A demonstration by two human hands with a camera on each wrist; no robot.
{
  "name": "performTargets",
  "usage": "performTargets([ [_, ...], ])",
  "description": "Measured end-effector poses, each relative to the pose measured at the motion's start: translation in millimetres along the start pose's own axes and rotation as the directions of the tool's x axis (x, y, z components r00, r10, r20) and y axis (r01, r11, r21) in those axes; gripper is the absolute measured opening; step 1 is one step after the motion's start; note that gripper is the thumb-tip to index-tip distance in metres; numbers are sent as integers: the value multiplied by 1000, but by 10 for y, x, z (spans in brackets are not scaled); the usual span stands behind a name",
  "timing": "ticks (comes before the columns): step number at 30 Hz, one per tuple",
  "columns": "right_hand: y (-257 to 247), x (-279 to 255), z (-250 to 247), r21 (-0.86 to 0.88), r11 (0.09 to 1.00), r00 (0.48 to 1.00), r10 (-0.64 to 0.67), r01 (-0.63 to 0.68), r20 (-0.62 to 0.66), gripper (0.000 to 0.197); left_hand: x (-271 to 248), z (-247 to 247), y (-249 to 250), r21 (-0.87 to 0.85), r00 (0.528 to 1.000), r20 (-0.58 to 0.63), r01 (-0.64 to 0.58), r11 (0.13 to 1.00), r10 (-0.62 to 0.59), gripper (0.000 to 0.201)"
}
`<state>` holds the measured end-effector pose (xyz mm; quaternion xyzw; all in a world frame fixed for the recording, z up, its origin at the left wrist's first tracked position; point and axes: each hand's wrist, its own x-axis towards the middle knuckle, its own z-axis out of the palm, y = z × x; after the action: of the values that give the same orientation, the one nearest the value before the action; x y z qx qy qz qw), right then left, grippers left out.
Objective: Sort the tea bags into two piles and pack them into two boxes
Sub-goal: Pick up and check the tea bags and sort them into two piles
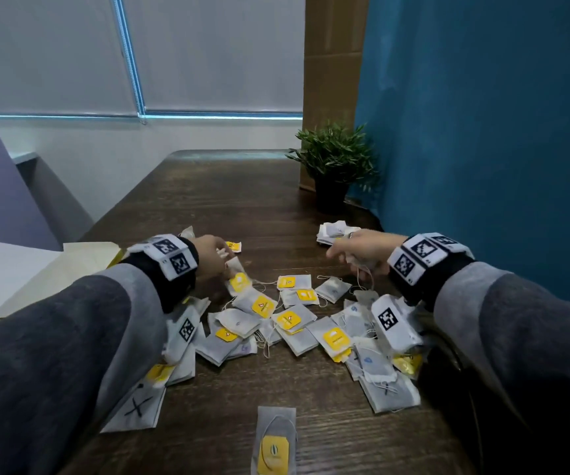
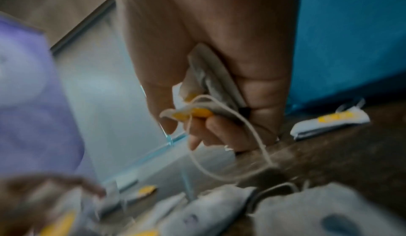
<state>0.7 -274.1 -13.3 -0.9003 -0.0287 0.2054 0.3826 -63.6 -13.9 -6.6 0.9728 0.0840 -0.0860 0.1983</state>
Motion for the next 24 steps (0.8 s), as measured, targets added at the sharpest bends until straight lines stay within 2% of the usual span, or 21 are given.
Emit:
performTargets([
  [1,-3,-6,30,-219,975,999,-19,24,28,33,22,-44,-25,-184,1000,-3,-28,983,28,31],
  [2,-7,-11,71,-403,913,998,-38,57,55,39,8,-102,-26,-359,997,-13,-70,931,70,29],
  [3,-7,-23,116,-524,848,996,-44,80,81,44,-6,-164,-32,-507,993,-21,-109,855,115,27],
  [5,-8,-15,178,-640,763,994,-40,94,98,42,-60,-275,-58,-664,983,-58,-168,729,173,23],
  [8,-17,25,237,-677,730,995,-43,95,93,31,-142,-416,-135,-765,974,-114,-213,607,198,19],
  [12,-20,9,206,-682,730,999,-32,50,38,51,-262,-476,-221,-761,962,-141,-258,595,235,28],
  [14,-1,0,188,-685,727,999,-20,42,40,52,-301,-443,-251,-802,965,-129,-238,548,230,38],
  [16,12,-12,190,-704,710,999,-17,33,30,48,-355,-389,-239,-887,975,-93,-173,429,202,39],
  [18,3,-49,185,-700,712,996,-85,52,-12,42,-427,-333,-191,-958,982,-28,-79,275,185,37],
  [20,-40,-104,171,-549,821,975,-217,156,-47,29,-474,-293,-167,-984,987,20,-9,178,160,33],
  [22,-155,-230,174,-140,939,947,-321,315,-23,8,-516,-264,-151,-993,988,46,29,117,146,30],
  [23,-214,-297,191,115,930,937,-351,348,3,5,-533,-253,-139,-995,989,54,41,96,141,30],
  [24,-280,-378,218,348,877,929,-368,330,47,10,-554,-241,-118,-995,988,63,52,82,139,30],
])
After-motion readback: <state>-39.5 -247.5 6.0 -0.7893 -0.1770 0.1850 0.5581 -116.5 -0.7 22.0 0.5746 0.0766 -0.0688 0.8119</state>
